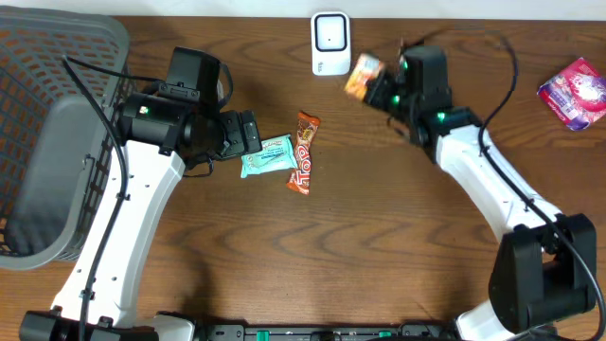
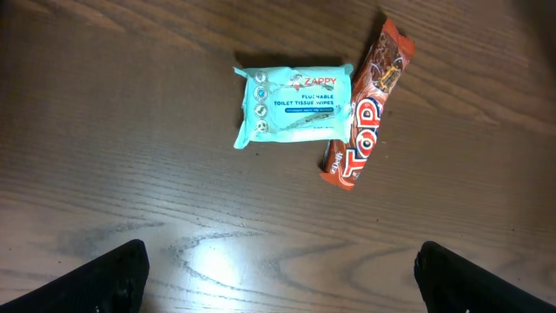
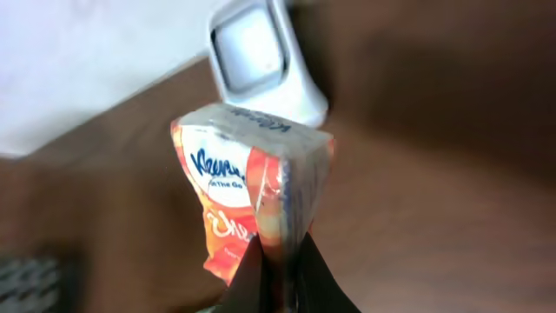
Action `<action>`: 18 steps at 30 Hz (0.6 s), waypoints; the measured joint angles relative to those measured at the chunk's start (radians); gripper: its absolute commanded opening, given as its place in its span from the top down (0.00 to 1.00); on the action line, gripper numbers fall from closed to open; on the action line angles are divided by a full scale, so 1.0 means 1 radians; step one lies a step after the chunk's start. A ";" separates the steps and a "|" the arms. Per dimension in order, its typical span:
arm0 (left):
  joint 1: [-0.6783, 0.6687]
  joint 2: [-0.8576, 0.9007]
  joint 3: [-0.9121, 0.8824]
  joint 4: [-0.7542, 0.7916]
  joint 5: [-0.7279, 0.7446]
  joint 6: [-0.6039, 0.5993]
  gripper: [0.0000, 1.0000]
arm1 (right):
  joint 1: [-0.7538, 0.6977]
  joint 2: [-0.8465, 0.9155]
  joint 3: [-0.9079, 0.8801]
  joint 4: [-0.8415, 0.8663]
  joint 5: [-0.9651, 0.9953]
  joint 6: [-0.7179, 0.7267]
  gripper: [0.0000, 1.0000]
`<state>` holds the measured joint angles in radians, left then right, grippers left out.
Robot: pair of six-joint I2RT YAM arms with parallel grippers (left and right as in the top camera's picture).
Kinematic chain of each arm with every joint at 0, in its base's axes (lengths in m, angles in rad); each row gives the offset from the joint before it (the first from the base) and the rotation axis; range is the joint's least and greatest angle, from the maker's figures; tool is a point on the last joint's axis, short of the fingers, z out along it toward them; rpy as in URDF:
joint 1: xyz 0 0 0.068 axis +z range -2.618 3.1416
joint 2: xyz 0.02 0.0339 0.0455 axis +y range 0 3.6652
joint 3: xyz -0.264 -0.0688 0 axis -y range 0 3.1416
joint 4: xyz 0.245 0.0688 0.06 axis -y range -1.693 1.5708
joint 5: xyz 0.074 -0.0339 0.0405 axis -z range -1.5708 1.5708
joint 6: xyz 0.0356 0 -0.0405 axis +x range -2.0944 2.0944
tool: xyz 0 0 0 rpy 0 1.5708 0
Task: Scan the item barcode
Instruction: 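Lift the orange packet and hold it at the white scanner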
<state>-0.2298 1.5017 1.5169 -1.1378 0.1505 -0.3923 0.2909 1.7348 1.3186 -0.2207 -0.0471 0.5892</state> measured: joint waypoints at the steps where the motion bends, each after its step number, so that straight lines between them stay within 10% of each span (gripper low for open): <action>1: 0.000 0.000 0.000 0.000 0.000 0.000 0.02 | 0.010 0.001 0.032 0.002 0.061 -0.041 0.99; 18: 0.000 0.000 0.000 0.000 0.000 0.000 0.02 | 0.093 0.543 0.729 -0.179 0.467 -0.442 0.99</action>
<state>-0.2302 1.5017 1.5169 -1.1378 0.1505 -0.3923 0.3843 2.2776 2.0480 -0.4000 0.4198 0.1471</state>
